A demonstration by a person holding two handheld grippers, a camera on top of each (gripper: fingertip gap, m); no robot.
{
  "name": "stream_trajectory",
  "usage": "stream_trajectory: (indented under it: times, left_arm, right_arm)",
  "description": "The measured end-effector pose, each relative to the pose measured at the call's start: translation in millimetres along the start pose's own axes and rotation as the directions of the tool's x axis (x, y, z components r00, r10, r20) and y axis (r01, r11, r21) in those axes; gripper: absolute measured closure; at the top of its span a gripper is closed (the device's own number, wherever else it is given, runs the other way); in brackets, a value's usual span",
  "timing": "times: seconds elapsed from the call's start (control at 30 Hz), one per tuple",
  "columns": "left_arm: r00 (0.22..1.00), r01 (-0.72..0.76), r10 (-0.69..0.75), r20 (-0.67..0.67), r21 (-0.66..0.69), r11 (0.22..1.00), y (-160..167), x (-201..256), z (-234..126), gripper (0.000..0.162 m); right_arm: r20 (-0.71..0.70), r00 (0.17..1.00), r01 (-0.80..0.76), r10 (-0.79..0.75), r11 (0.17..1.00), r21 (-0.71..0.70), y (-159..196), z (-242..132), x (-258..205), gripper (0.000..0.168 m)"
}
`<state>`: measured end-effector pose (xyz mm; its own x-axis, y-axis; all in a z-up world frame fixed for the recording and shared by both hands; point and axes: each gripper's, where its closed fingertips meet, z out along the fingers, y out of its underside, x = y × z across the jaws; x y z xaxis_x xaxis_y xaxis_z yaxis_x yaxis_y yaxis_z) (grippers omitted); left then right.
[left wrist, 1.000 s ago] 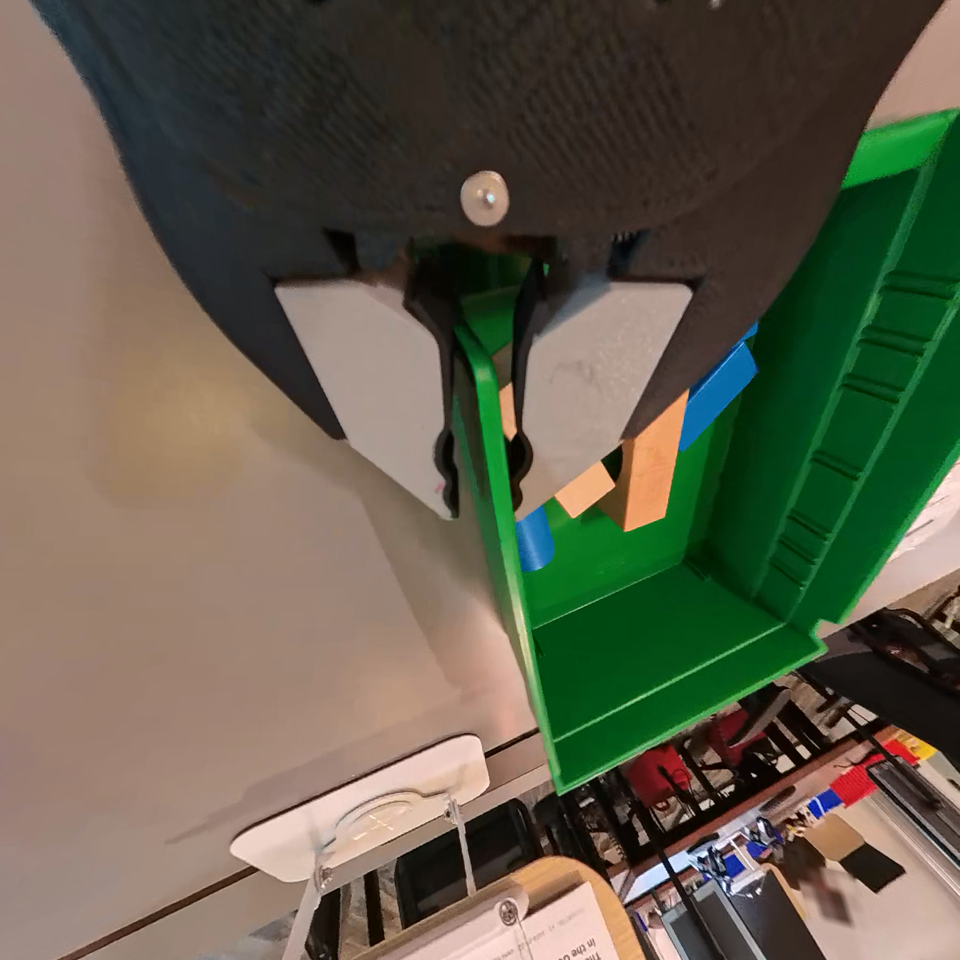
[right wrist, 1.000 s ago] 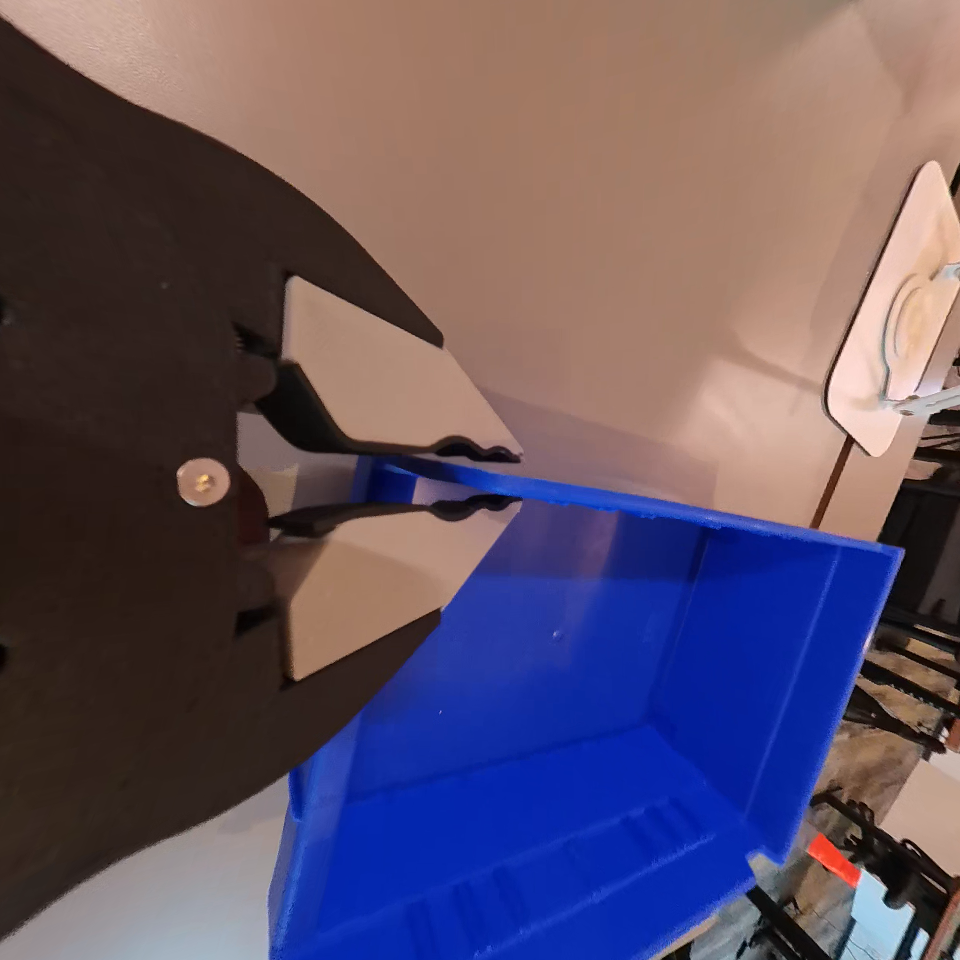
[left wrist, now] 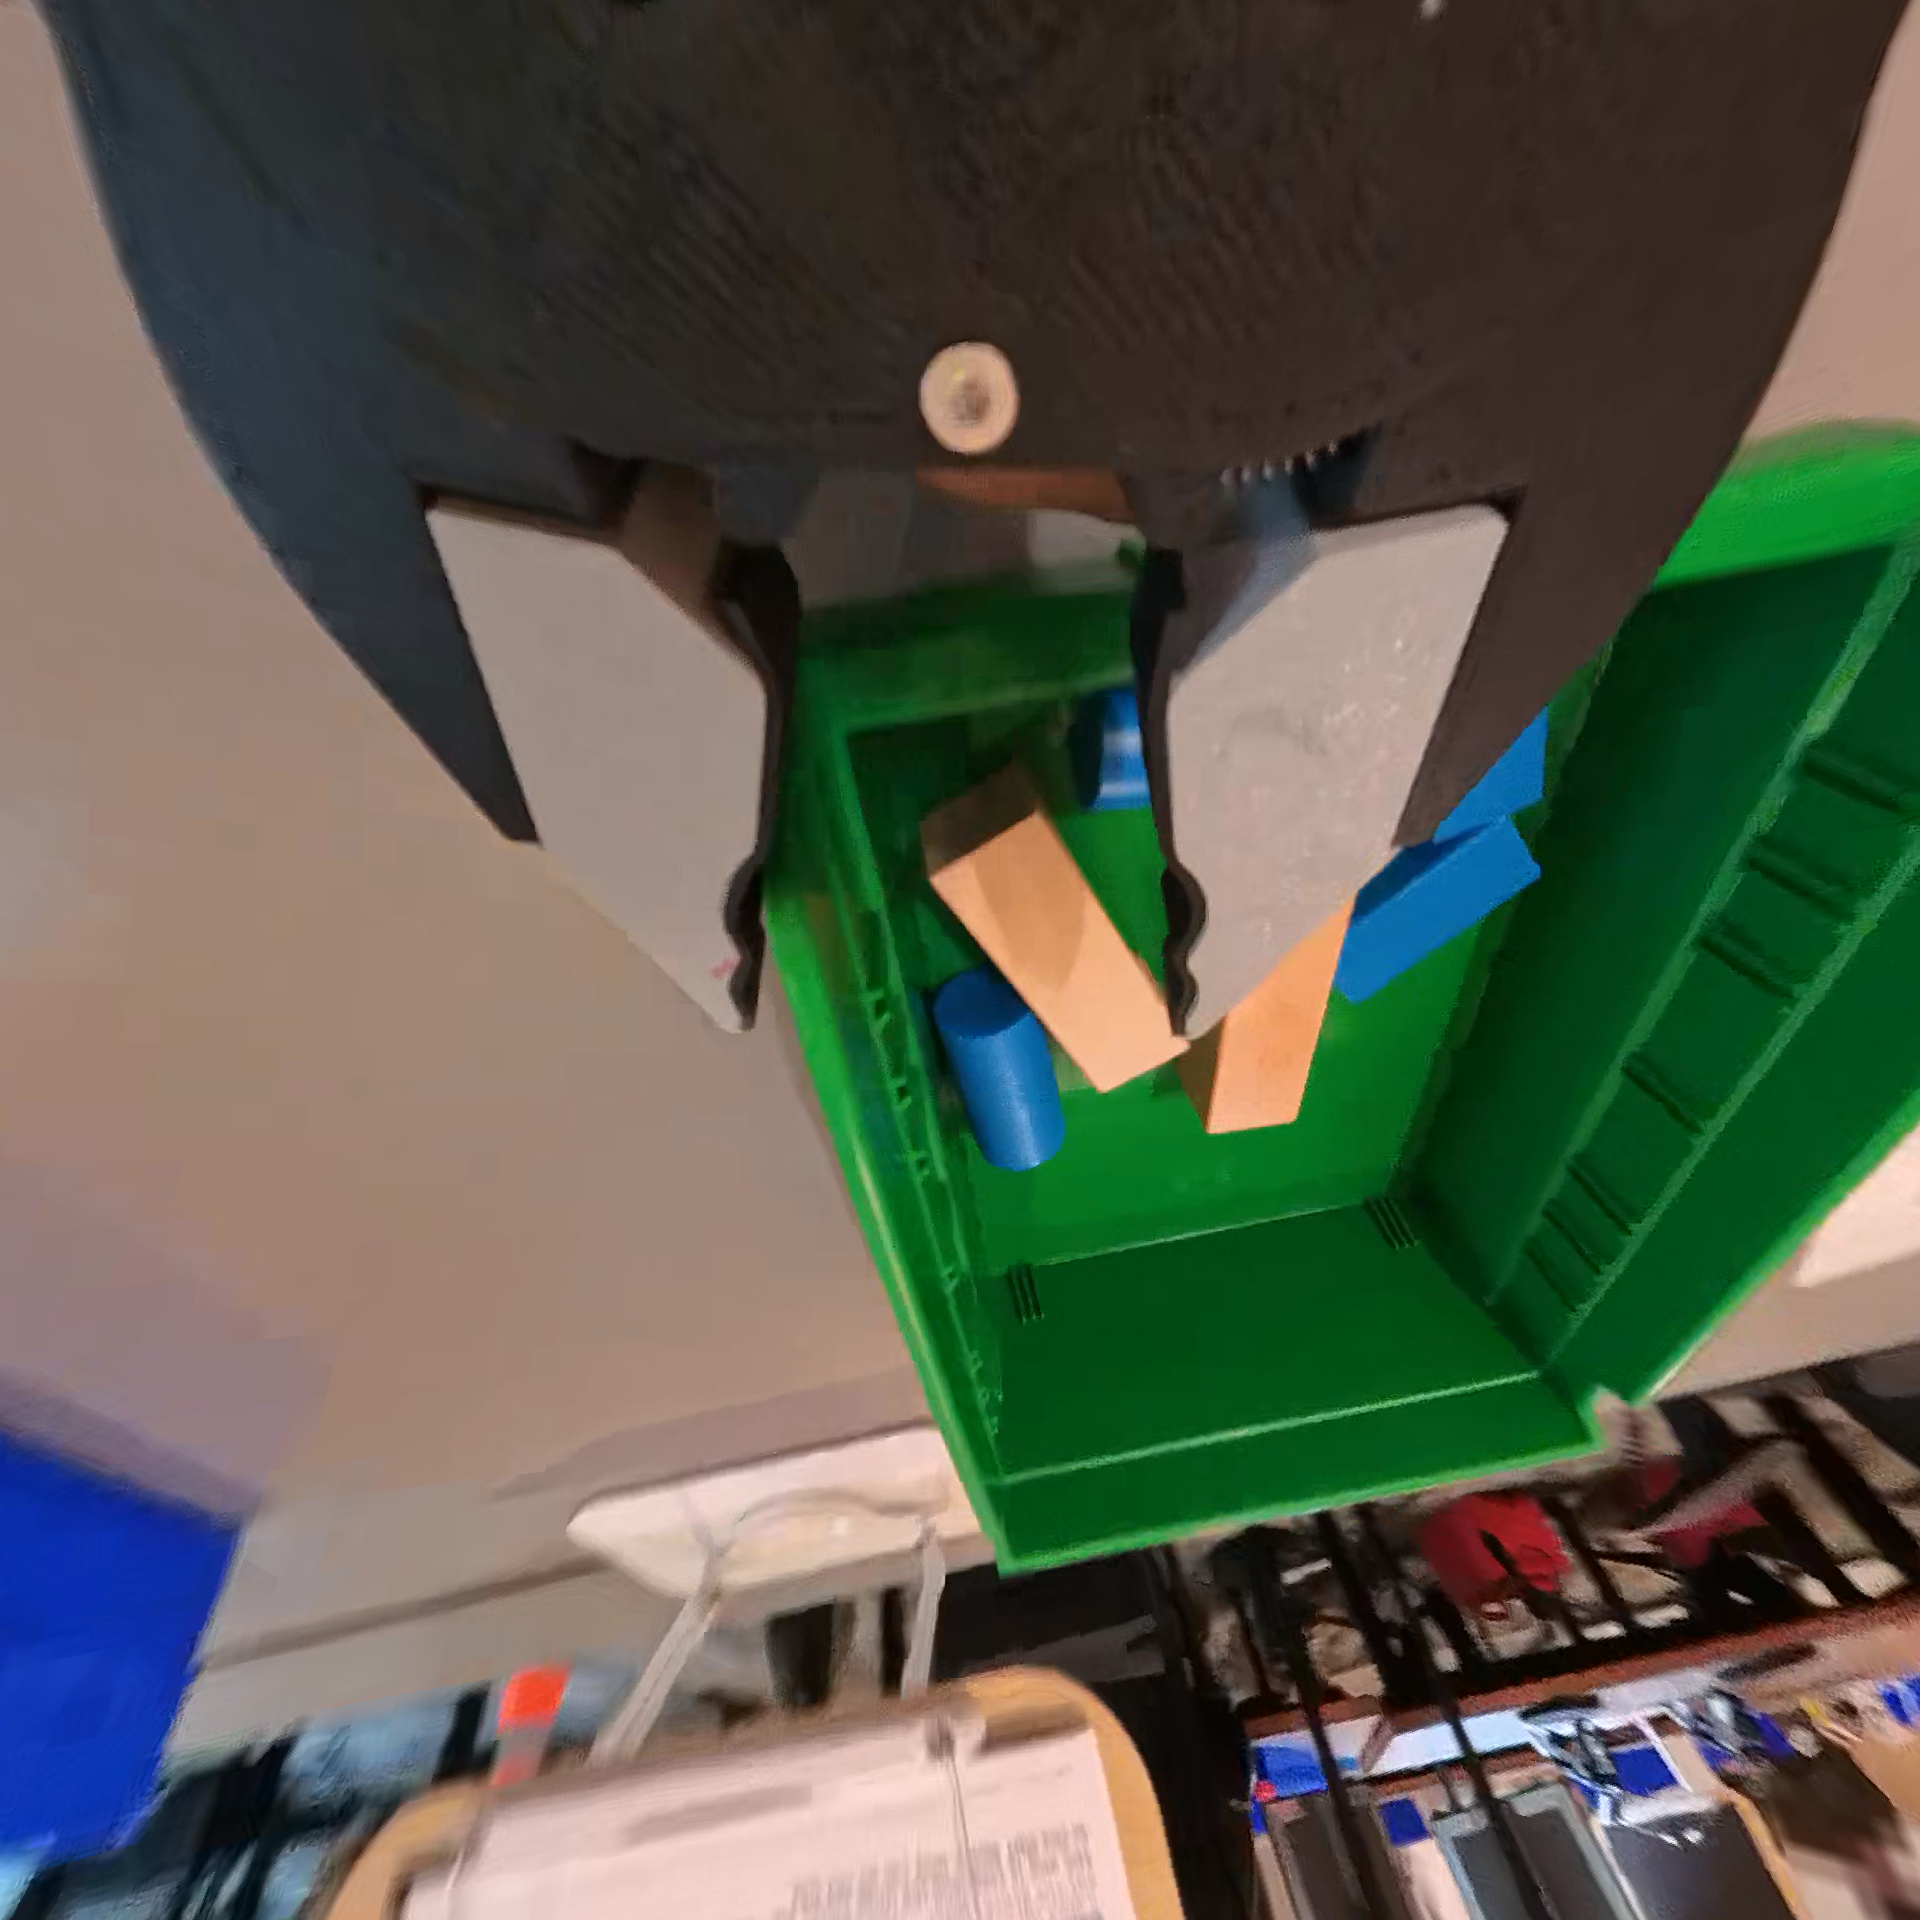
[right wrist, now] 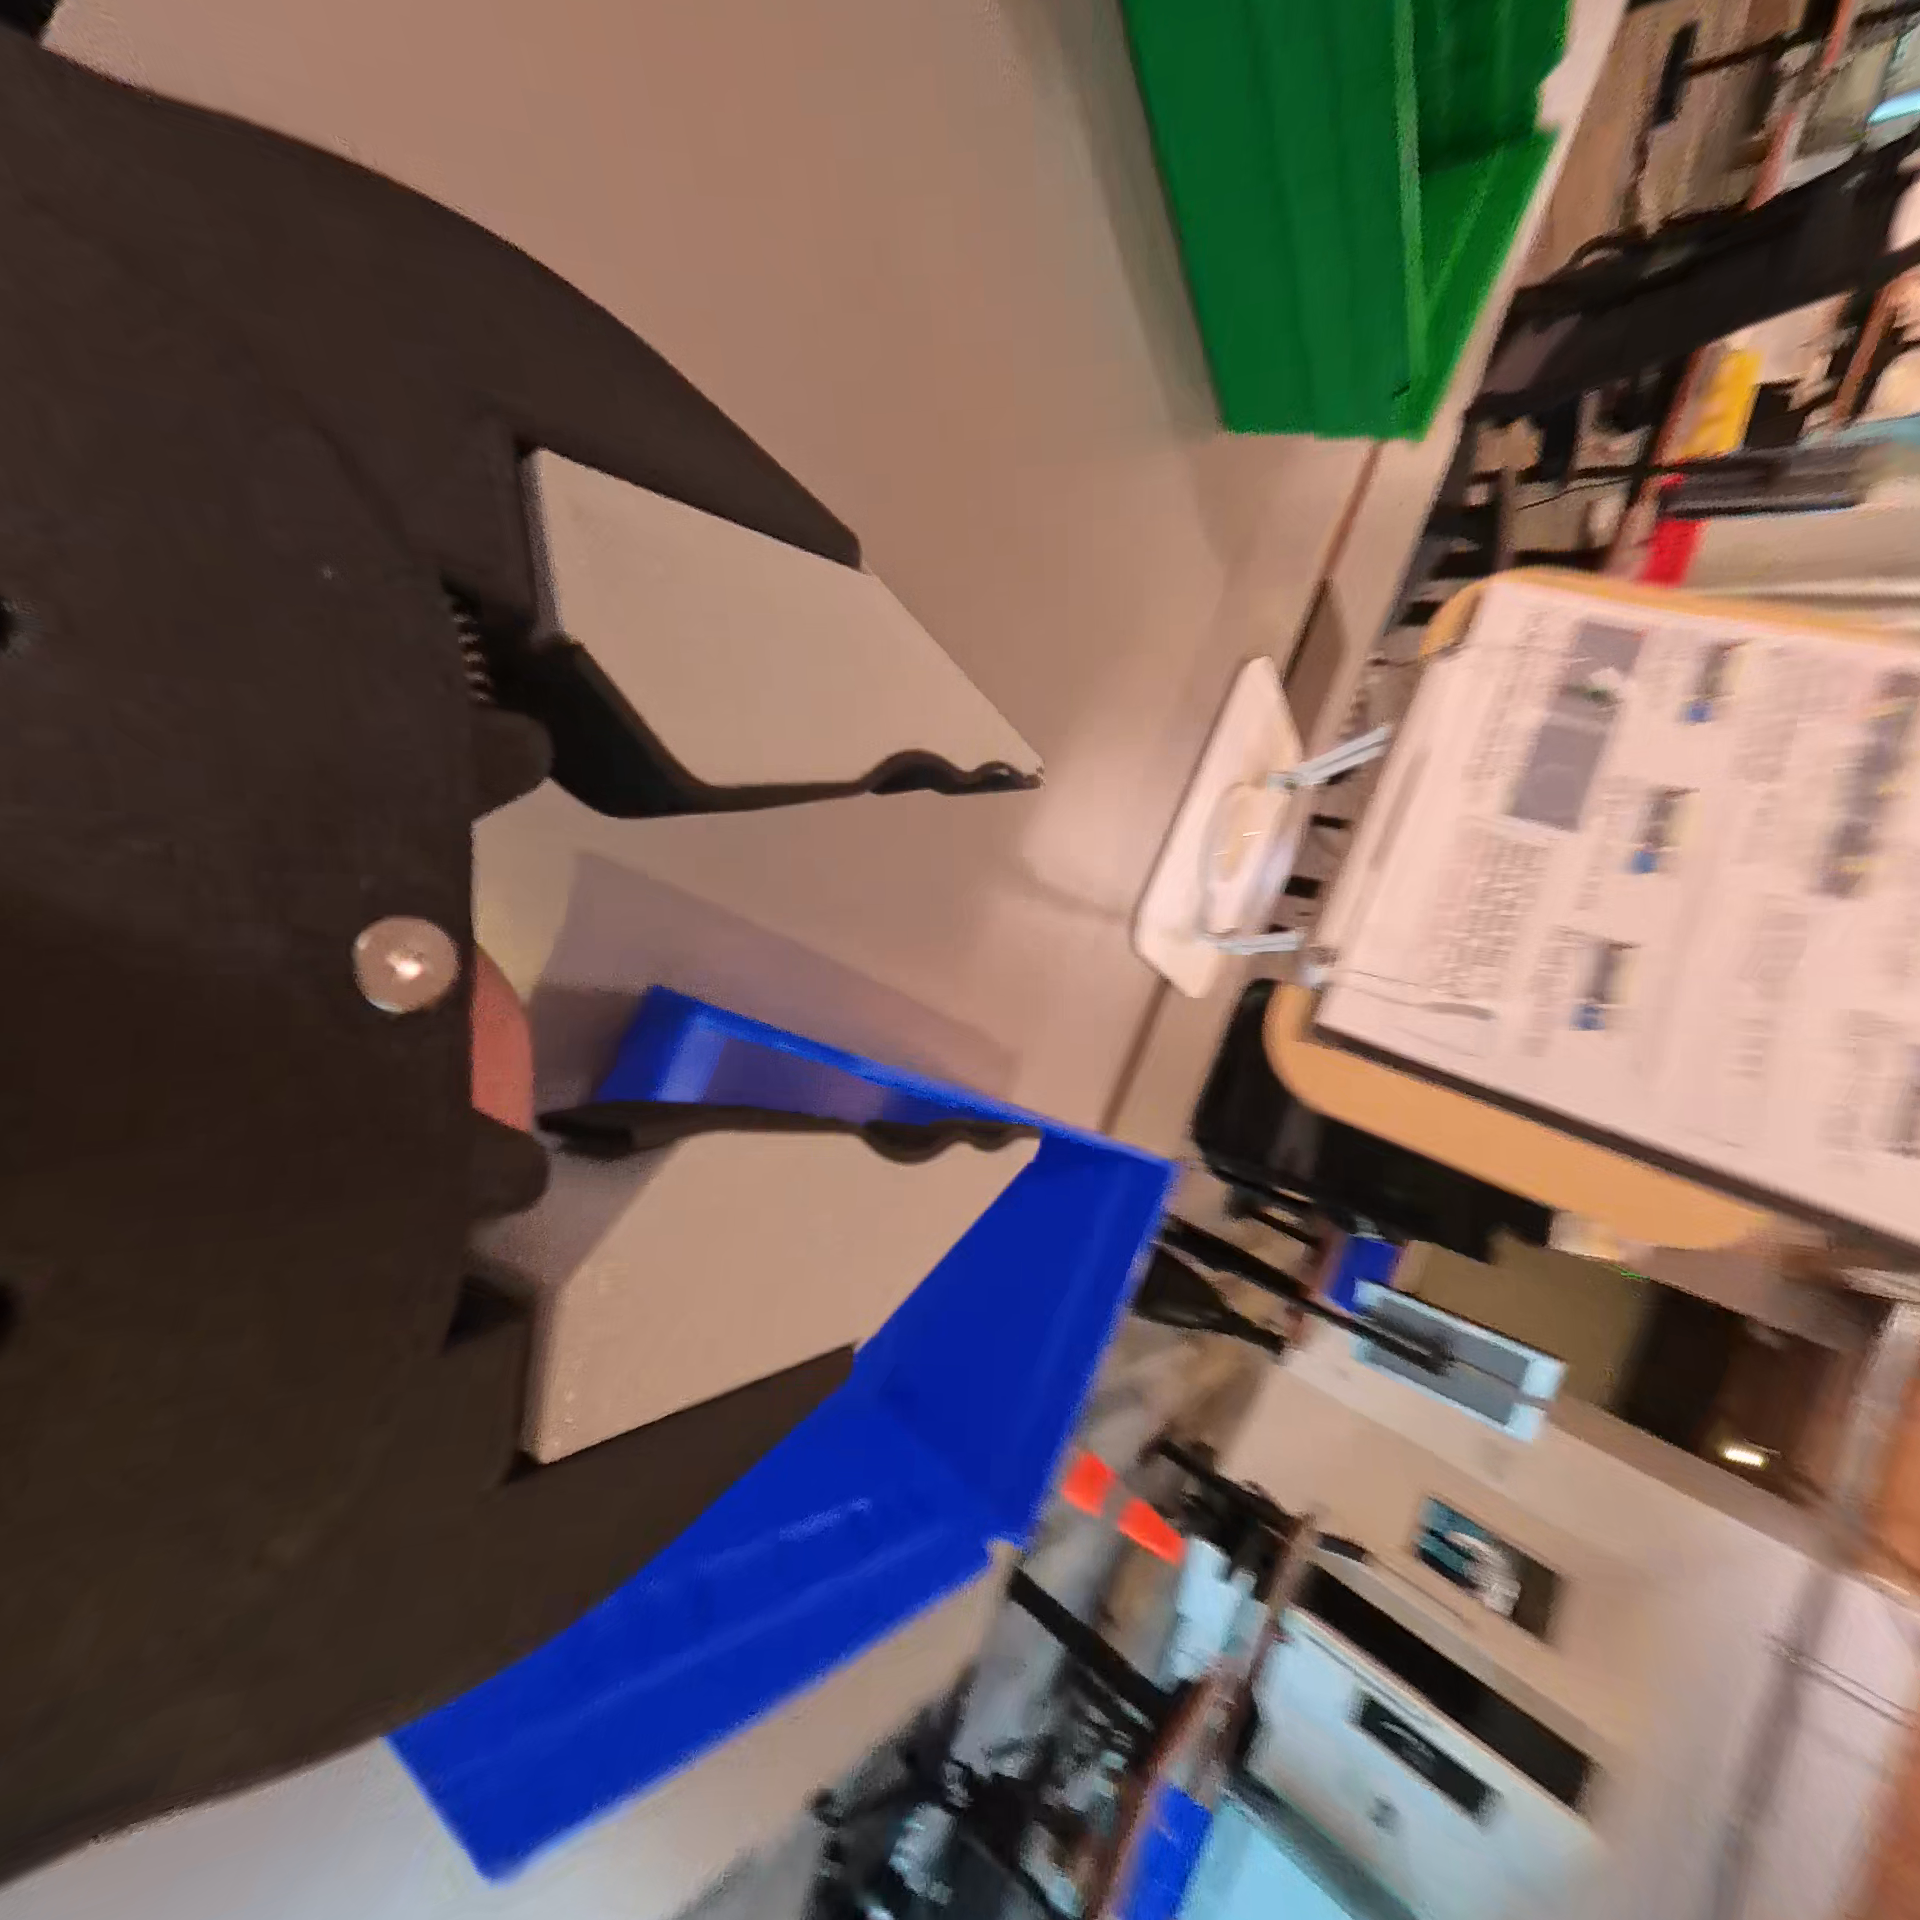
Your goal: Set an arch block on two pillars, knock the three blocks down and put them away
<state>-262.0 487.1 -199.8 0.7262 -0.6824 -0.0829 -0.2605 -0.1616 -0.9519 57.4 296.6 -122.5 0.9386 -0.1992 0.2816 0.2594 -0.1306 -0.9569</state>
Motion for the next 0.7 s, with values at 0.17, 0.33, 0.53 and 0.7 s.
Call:
stream_trajectory:
  times: [0.17, 0.33, 0.53, 0.7]
  left_arm:
    - [0.989, 0.146, -0.146, 0.003, 0.055, 0.988, -14, -51, -52, 0.092]
    - [0.99, 0.143, -0.143, 0.01, -0.026, 0.989, -19, -77, -47, 0.091]
    - [0.997, 0.019, 0.0, 0.072, -0.27, 0.963, 7, -96, -2, 0.099]
    - [0.997, -0.064, 0.078, 0.02, -0.386, 0.92, 17, -106, 12, 0.109]
  right_arm:
    - [0.348, 0.937, -0.022, 0.026, 1.0, -0.014, -17, 21, -78, 0.109]
    - [0.481, 0.876, 0.025, 0.028, 0.994, -0.105, 28, 92, -118, 0.108]
    - [0.631, 0.775, 0.075, 0.038, 0.986, -0.152, 55, 115, -143, 0.108]
    - [0.677, 0.734, 0.12, -0.043, 0.991, -0.066, 59, 103, -143, 0.109]
